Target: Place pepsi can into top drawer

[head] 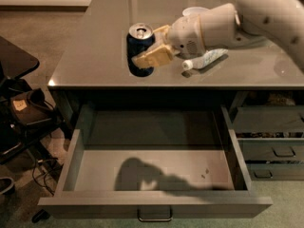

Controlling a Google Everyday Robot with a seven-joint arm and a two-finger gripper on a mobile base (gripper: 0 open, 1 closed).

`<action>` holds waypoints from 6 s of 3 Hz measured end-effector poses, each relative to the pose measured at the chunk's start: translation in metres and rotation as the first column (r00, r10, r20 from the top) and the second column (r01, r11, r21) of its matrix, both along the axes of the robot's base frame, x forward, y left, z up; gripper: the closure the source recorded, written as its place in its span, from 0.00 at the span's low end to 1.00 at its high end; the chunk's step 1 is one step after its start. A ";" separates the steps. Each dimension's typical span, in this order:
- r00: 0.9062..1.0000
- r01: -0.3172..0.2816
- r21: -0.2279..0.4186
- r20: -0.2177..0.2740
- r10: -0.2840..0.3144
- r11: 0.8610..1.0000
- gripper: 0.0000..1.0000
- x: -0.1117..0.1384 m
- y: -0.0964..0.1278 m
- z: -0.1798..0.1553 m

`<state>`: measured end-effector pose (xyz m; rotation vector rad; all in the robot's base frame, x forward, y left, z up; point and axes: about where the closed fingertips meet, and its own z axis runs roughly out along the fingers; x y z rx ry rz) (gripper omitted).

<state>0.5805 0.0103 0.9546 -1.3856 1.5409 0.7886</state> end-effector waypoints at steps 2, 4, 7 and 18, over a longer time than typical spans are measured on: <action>0.994 0.087 0.109 0.052 -0.093 0.990 1.00 -0.080 0.007 0.031; 0.992 0.116 0.173 0.021 -0.122 0.978 1.00 -0.081 0.016 0.001; 0.945 0.324 0.306 -0.055 -0.323 0.895 1.00 -0.090 0.006 -0.119; 0.859 0.419 -0.162 -0.248 -0.447 0.894 1.00 -0.061 -0.071 -0.316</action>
Offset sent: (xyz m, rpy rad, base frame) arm -0.0530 0.0182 0.0459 0.0804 -0.0971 -0.0454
